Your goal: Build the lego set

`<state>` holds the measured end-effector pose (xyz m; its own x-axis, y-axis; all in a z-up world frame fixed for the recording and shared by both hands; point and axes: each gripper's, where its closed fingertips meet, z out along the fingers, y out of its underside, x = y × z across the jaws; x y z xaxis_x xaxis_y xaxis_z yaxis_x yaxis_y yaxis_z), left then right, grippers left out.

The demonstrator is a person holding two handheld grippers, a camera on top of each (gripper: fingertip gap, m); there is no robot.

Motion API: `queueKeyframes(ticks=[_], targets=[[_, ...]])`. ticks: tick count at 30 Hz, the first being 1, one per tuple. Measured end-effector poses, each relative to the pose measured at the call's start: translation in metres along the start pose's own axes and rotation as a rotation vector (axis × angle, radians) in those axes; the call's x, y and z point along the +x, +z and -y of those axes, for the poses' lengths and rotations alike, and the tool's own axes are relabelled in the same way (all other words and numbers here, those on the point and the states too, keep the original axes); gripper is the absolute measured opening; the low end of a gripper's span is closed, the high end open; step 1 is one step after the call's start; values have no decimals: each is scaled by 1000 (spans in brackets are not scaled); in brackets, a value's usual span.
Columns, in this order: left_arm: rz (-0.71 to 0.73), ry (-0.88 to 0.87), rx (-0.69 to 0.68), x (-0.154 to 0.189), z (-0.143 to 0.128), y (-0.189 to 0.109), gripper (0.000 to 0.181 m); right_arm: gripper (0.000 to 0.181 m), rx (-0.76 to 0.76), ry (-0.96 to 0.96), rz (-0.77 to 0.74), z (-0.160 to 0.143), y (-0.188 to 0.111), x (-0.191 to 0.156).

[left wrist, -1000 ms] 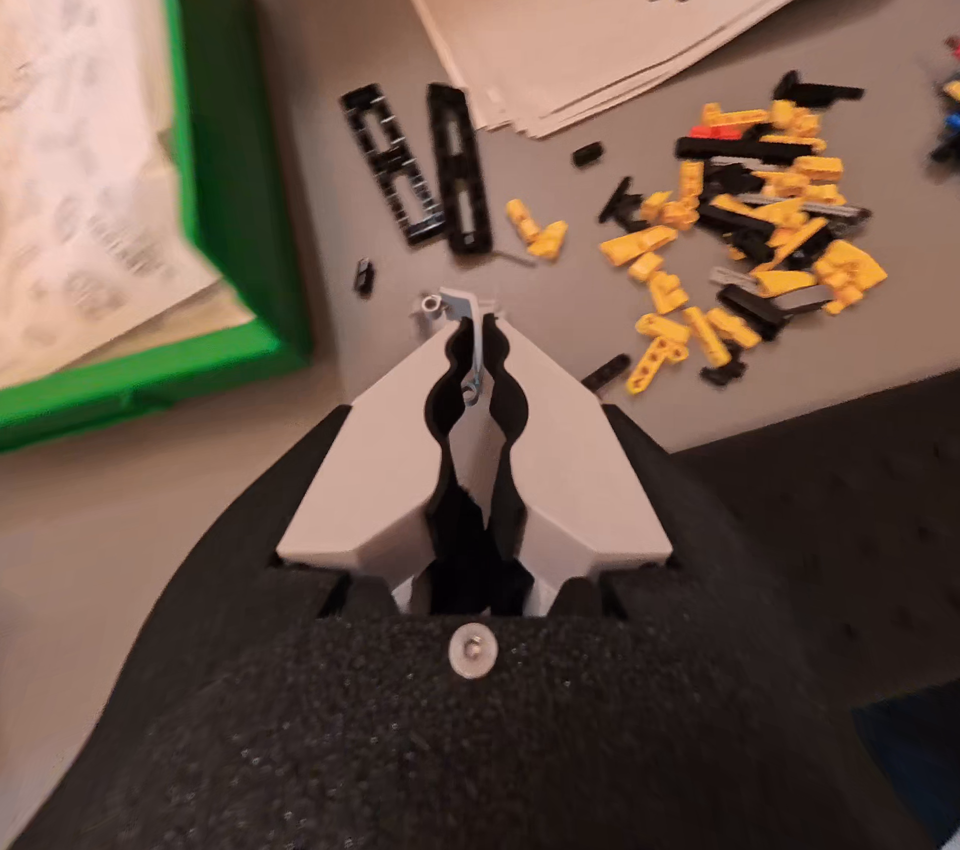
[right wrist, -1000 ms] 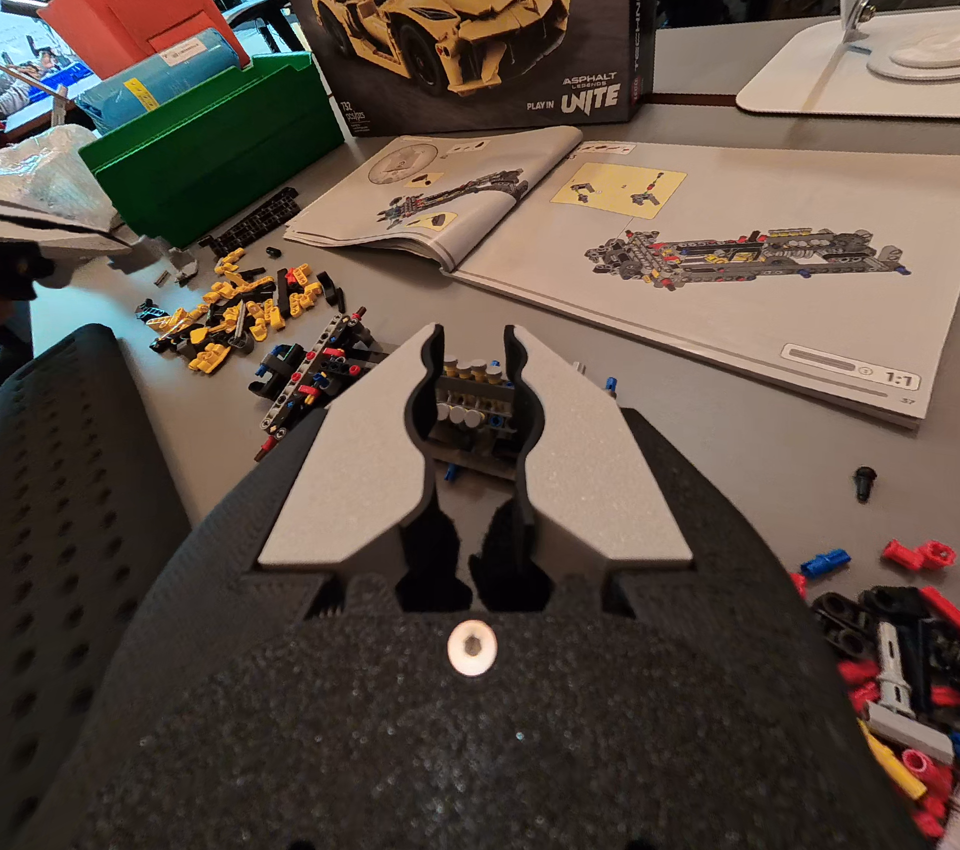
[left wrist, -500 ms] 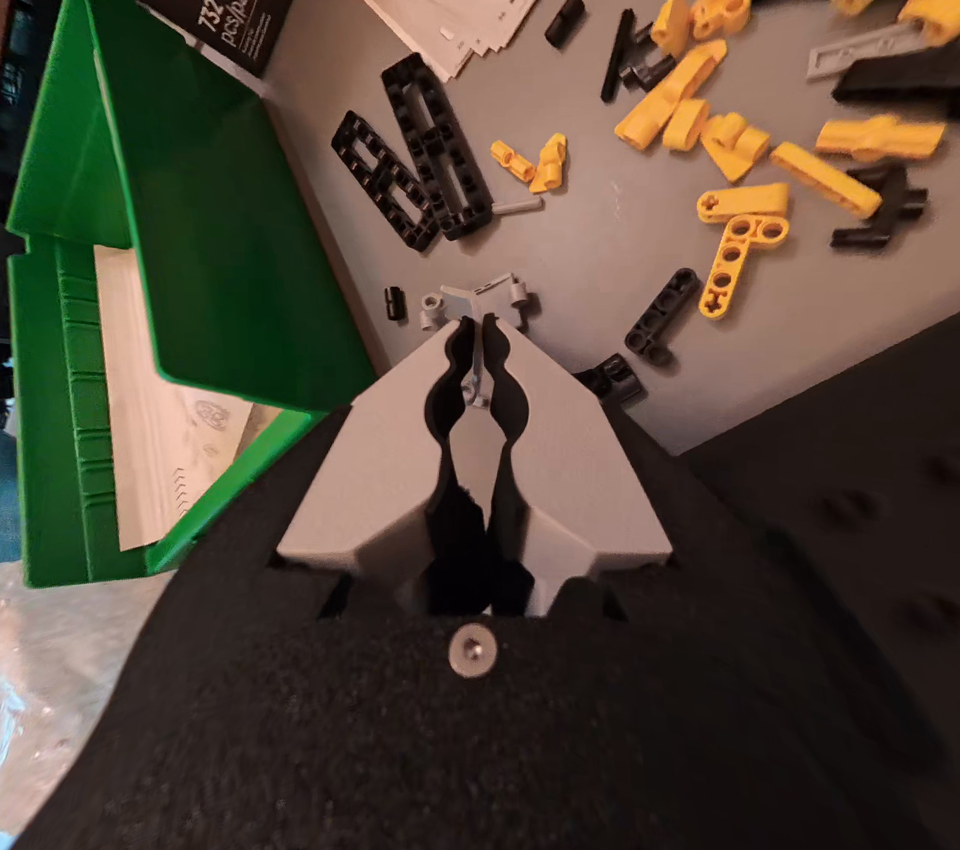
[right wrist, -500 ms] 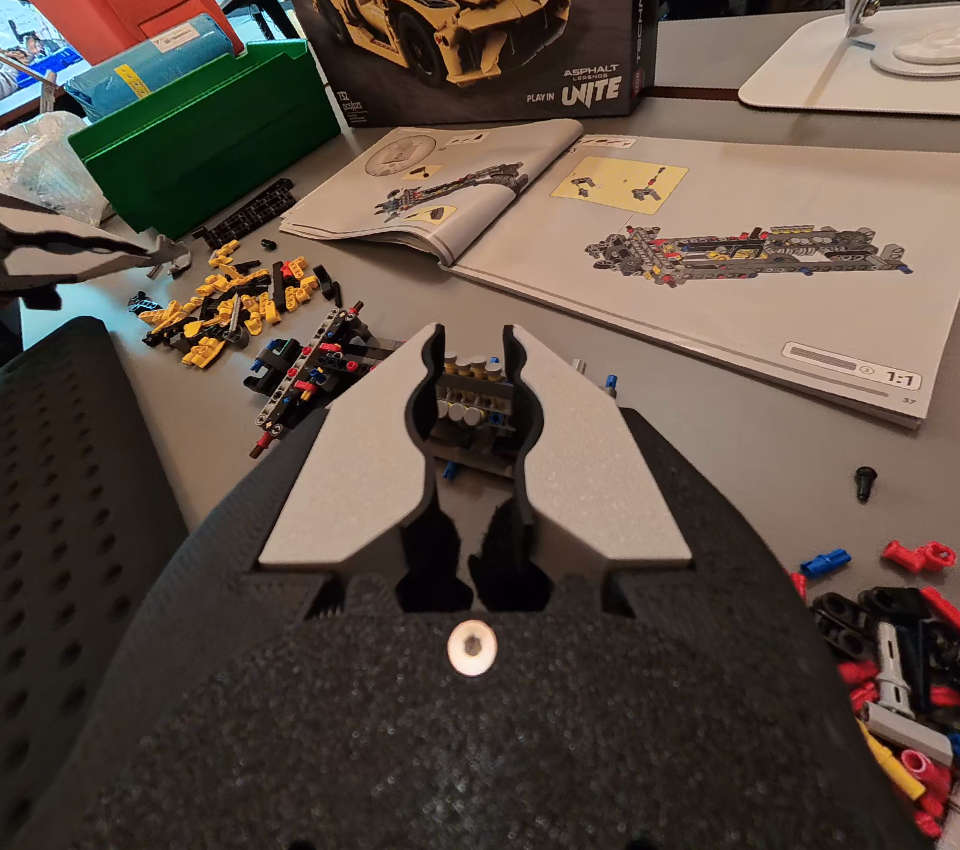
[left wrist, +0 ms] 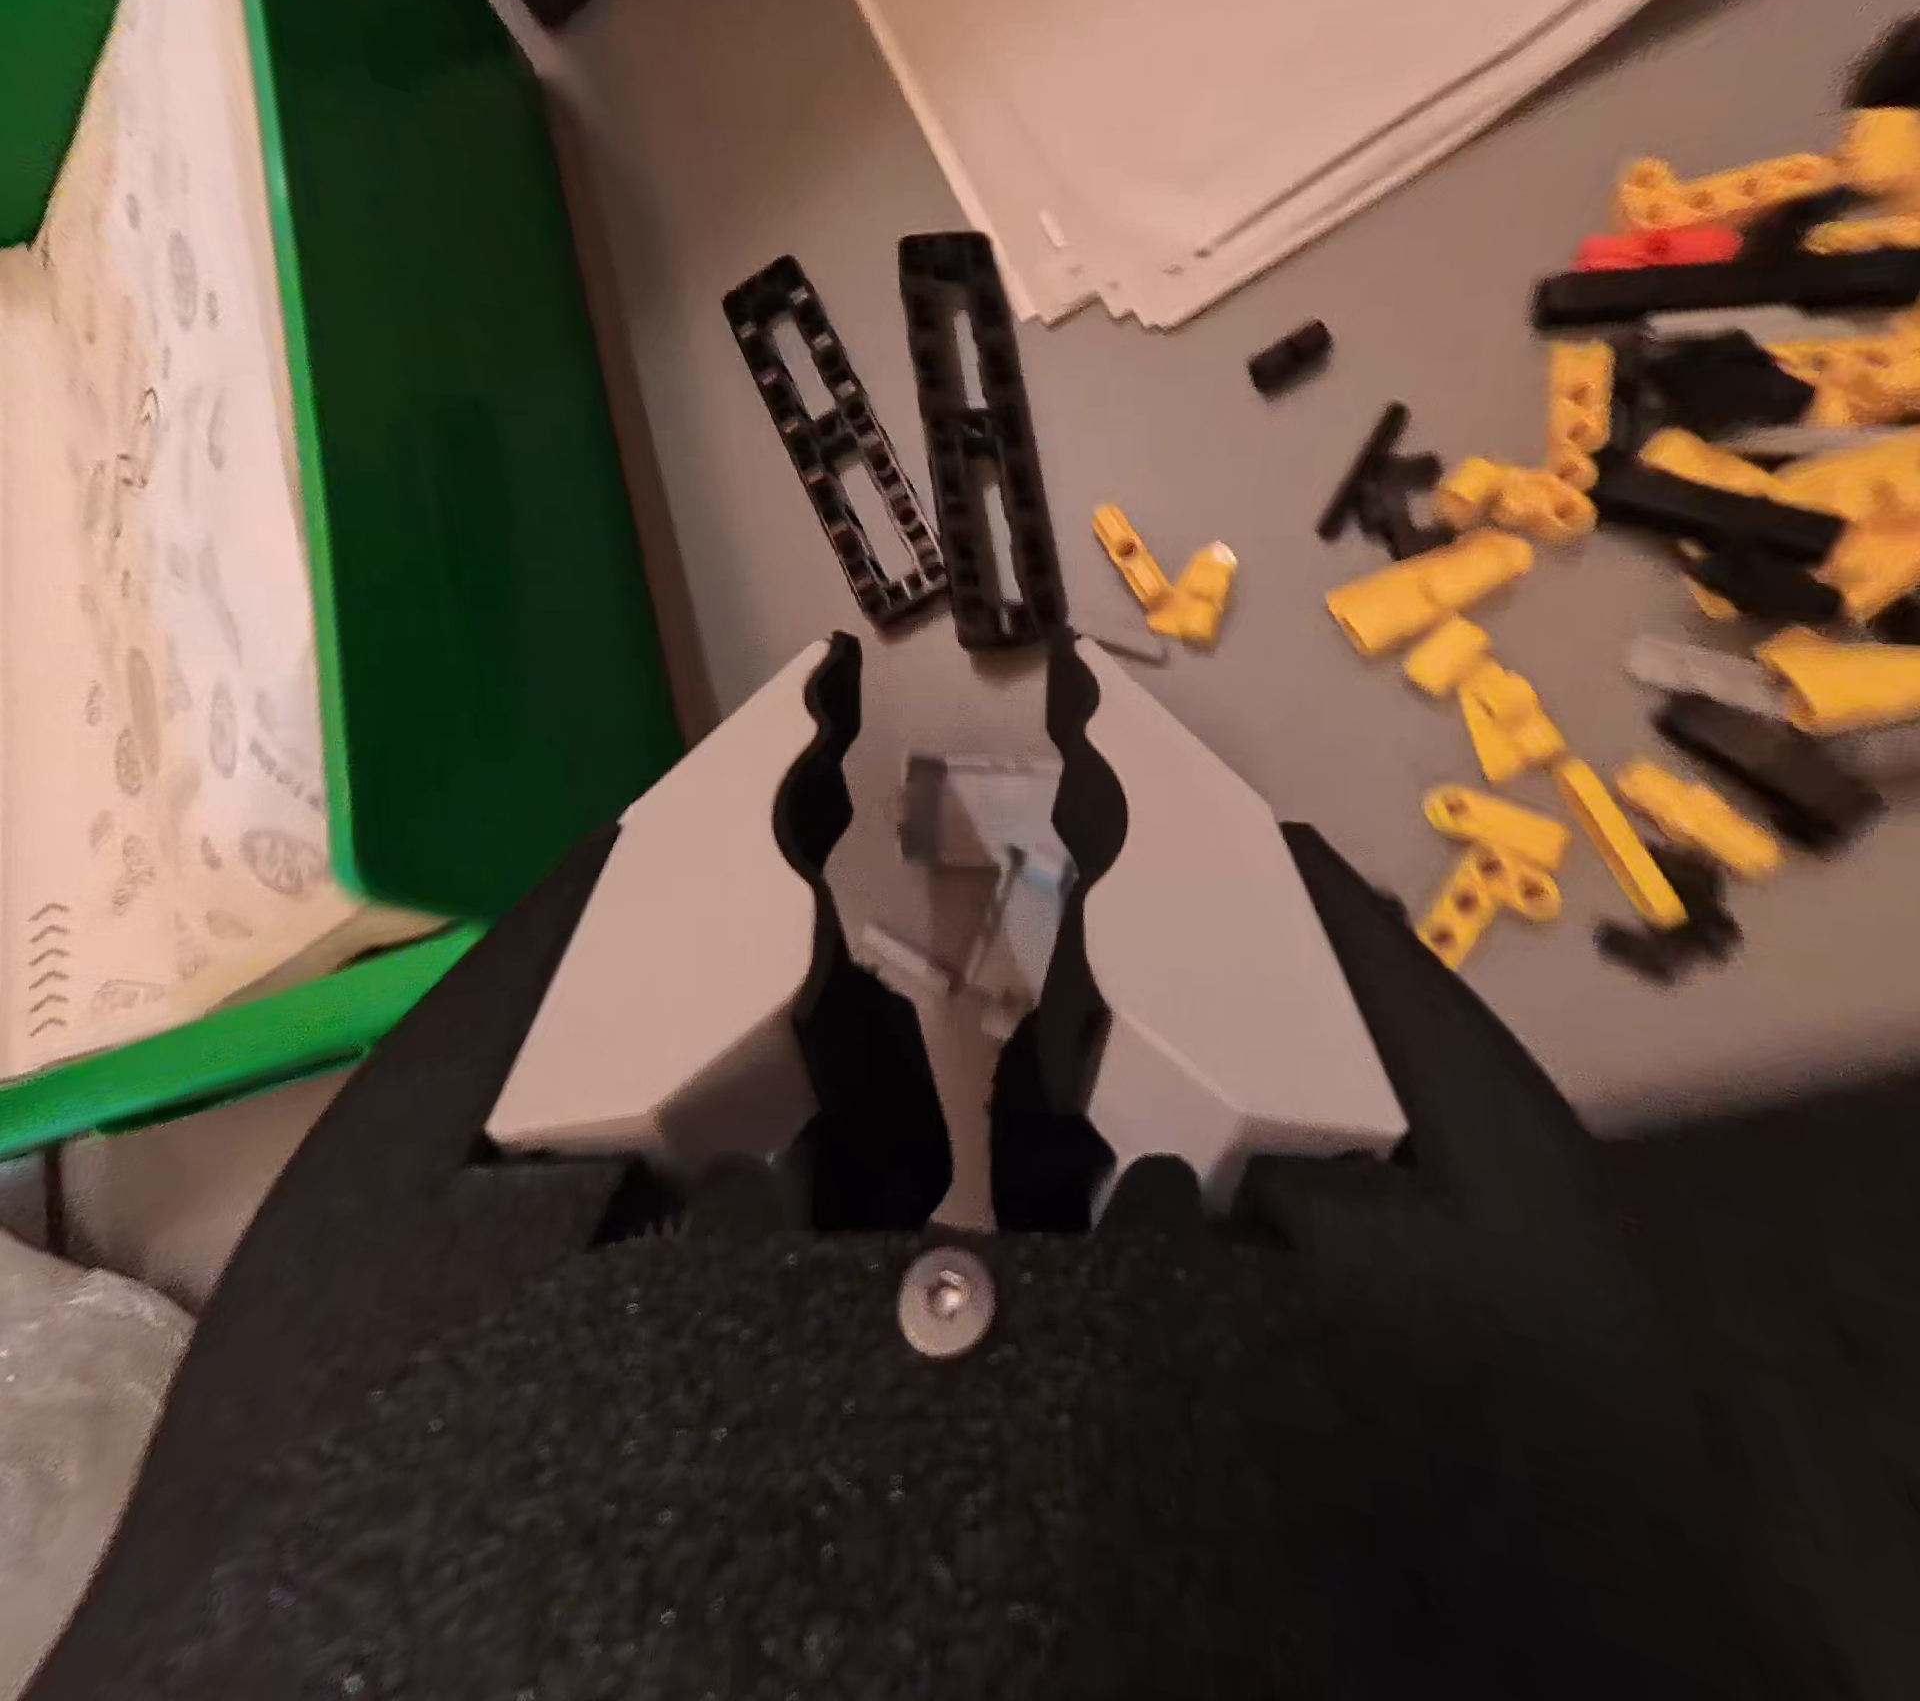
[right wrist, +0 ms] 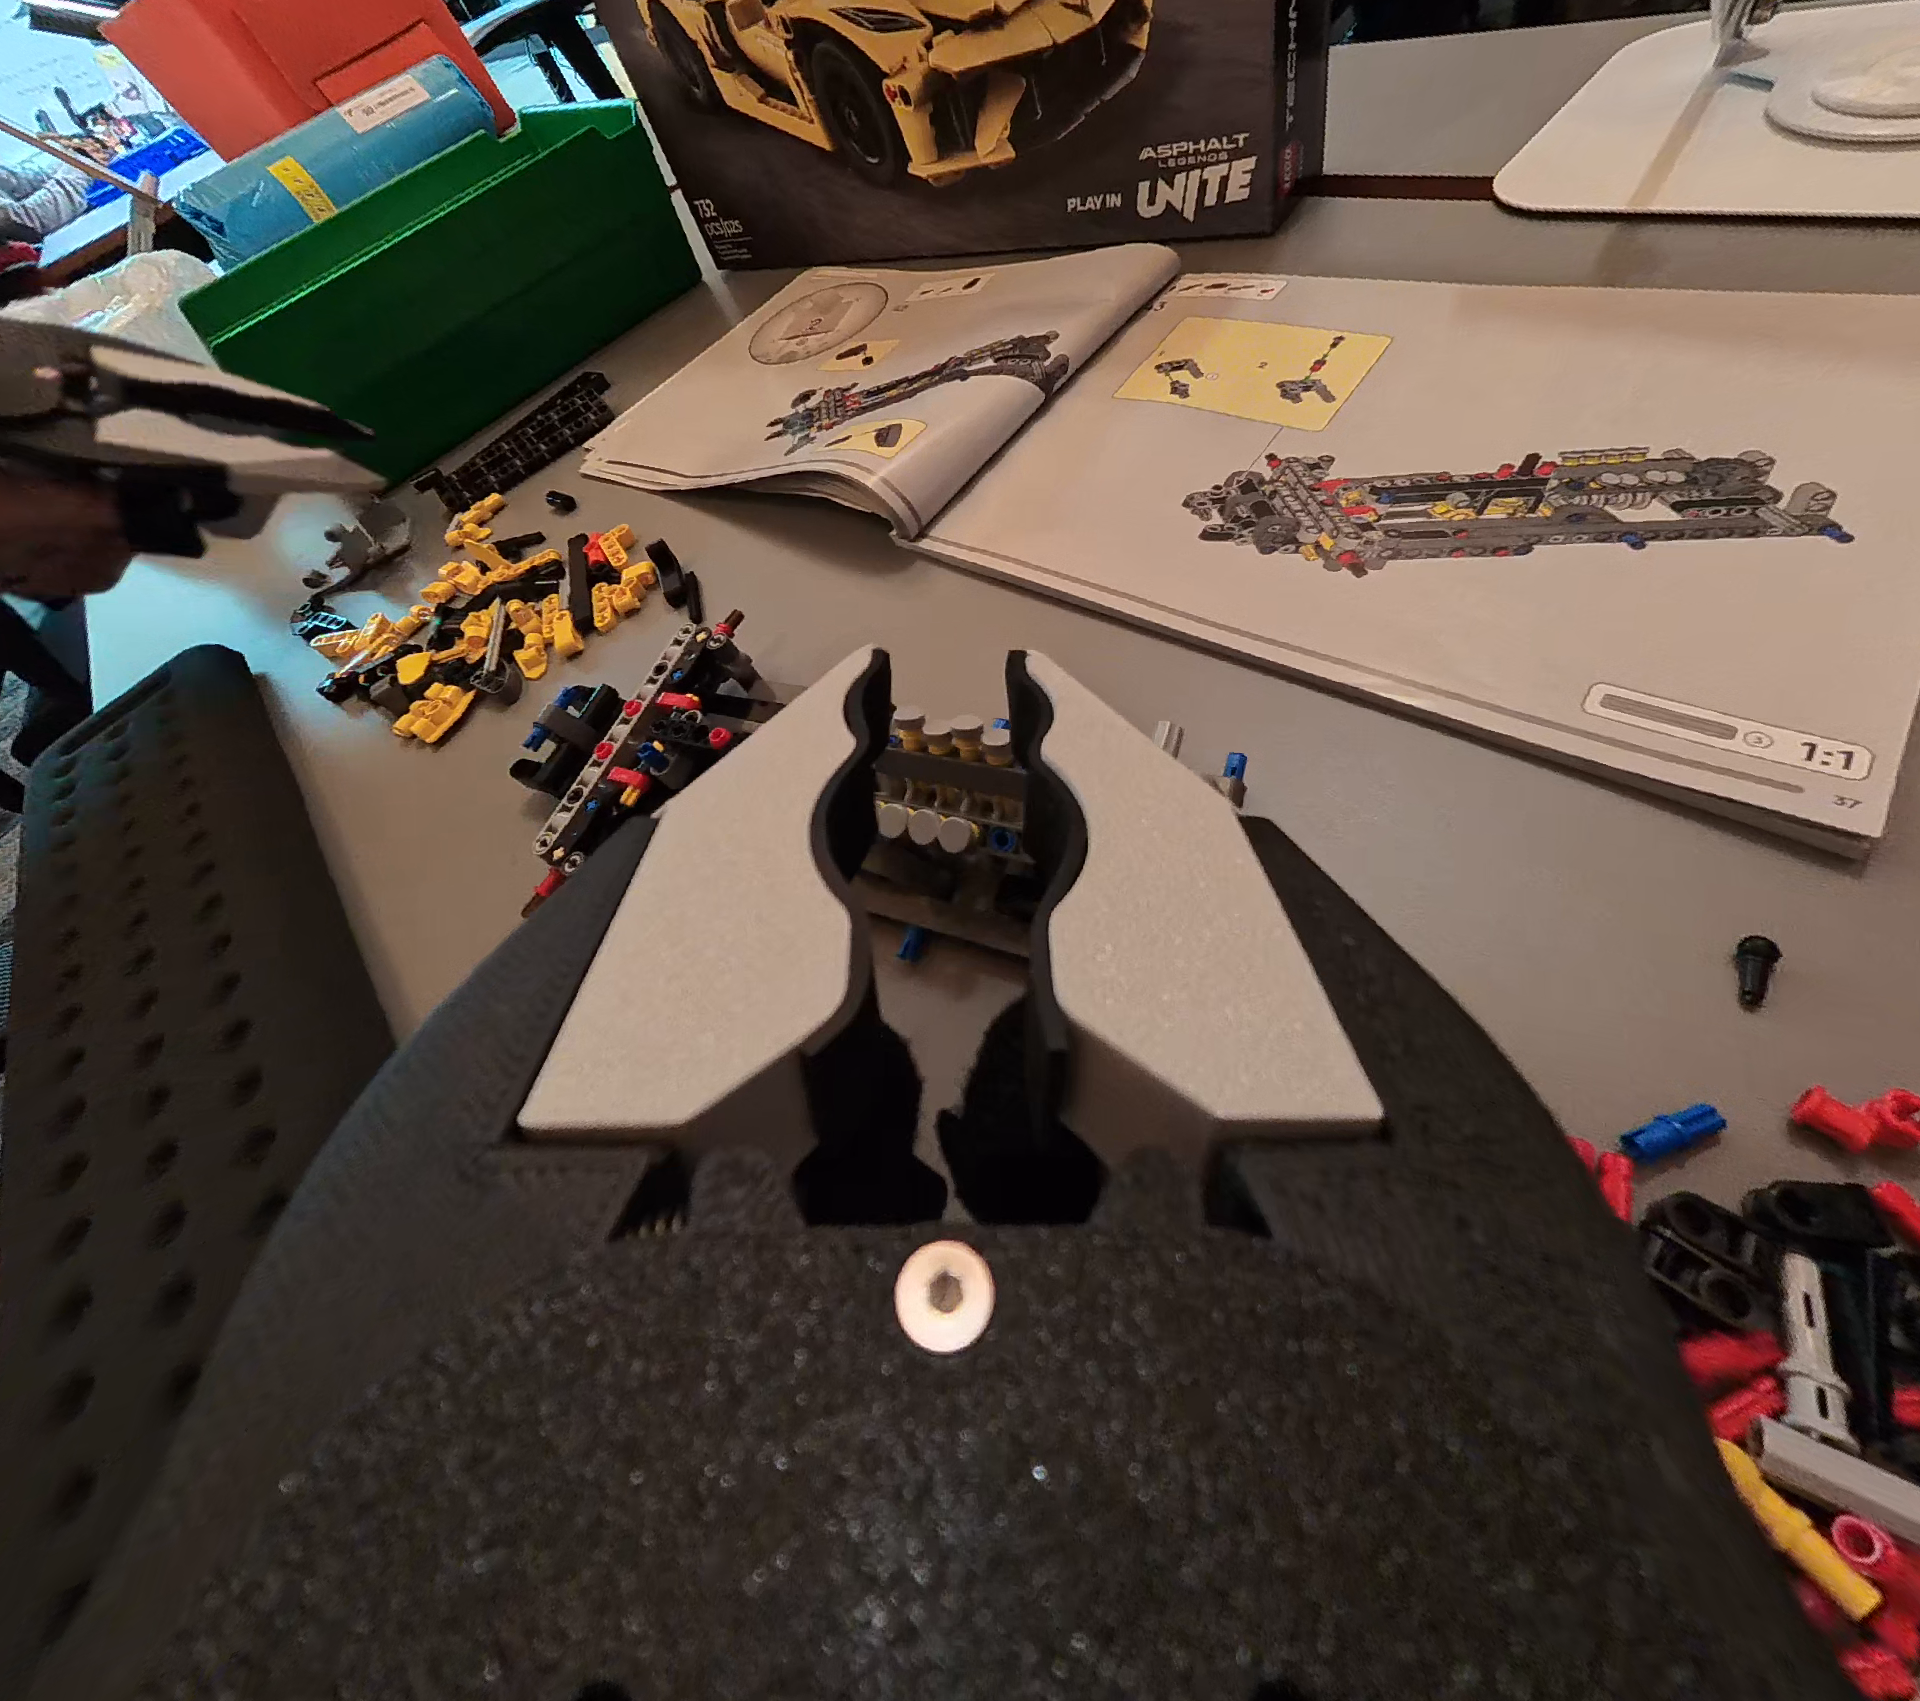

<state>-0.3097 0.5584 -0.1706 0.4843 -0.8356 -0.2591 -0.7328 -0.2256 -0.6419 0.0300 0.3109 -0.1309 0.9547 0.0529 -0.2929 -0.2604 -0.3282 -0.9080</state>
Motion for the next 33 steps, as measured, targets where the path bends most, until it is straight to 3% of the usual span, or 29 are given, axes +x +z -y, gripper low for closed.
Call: queueKeyframes(ticks=[3,9,12,16,23,27,33], targets=[[22,7,-63,-2,9,27,42,21,-2,-8,-8,-1,0,0],[-50,-4,-122,9,13,55,34,21,11,9,0,1,-3,1],[-29,2,-149,5,17,61,24,21,4,4,2,0,-1,0],[-28,-13,-194,1,18,62,24,21,-1,1,1,-1,-1,0],[72,-224,-118,-42,46,54,24,21,-1,16,12,-1,-1,0],[78,-232,-238,-43,30,70,24,21,-2,15,11,-2,-1,0],[11,-320,-249,-31,22,77,25,21,1,25,16,-1,-1,0]])
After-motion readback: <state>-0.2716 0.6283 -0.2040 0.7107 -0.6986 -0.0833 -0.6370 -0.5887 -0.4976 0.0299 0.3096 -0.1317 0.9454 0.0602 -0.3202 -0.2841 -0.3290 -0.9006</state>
